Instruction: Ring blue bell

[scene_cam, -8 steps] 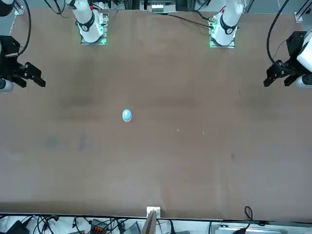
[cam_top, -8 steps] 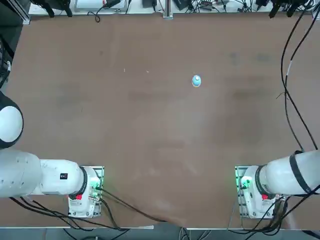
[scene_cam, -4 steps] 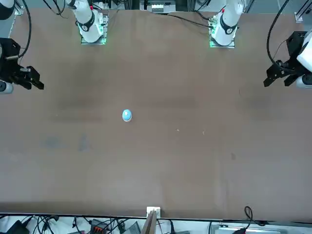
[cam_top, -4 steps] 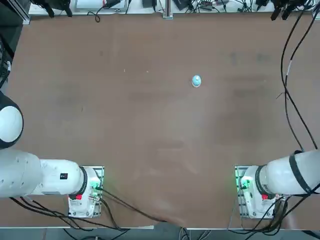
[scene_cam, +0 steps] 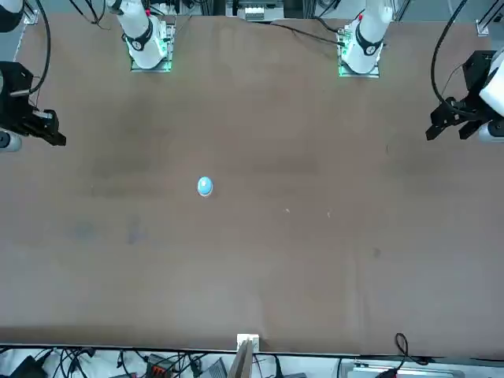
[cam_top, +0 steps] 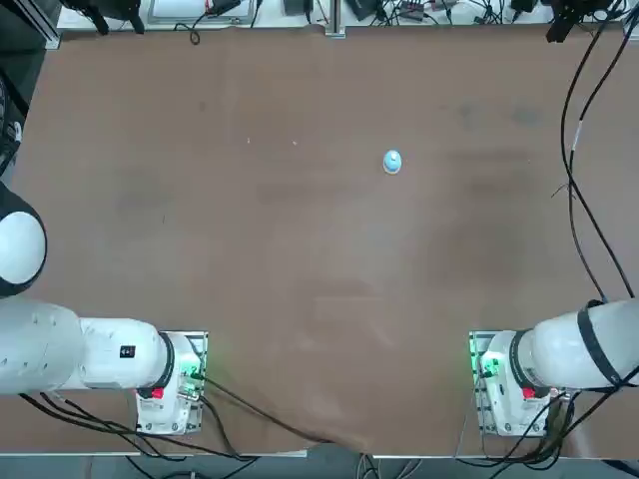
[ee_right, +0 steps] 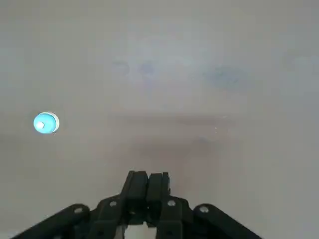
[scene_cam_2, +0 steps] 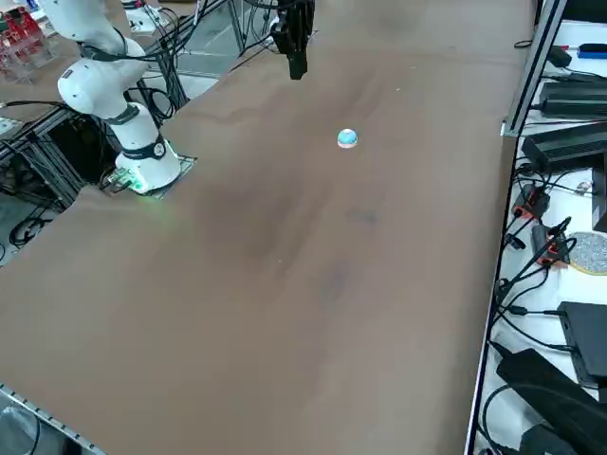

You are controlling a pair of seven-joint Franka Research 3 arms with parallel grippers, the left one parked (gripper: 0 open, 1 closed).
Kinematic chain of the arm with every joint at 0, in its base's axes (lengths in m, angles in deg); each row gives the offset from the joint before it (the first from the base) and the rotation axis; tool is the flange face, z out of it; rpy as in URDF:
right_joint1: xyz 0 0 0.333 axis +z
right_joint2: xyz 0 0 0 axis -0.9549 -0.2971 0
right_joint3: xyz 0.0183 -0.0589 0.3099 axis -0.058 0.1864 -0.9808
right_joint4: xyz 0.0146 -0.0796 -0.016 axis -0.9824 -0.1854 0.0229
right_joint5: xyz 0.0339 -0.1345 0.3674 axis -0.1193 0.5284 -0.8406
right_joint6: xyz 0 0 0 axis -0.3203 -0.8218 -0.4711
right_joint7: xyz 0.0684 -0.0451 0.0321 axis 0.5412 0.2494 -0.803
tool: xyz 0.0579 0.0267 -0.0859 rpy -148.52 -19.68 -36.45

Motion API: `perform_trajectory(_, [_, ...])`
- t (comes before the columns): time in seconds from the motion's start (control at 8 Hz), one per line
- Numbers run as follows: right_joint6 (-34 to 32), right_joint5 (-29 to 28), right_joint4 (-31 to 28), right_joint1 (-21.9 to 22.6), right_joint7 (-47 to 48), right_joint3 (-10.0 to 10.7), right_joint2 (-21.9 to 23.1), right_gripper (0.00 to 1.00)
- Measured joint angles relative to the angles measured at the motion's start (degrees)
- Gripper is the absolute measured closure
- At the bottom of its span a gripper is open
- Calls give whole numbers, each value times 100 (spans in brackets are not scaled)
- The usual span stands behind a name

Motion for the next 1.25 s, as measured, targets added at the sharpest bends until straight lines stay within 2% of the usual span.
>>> perform_trajectory(0.38, [-12, -1, 0, 8, 0, -7, -77, 99])
perform_trajectory(0.75, [-114, -58, -22, 220, 656, -69, -215, 99])
perform_trajectory(1.0, [-109, -81, -105, 830, 1296, -118, -362, 99])
perform_trajectory(1.25, [202, -112, -222, 1535, 1788, -162, -720, 99])
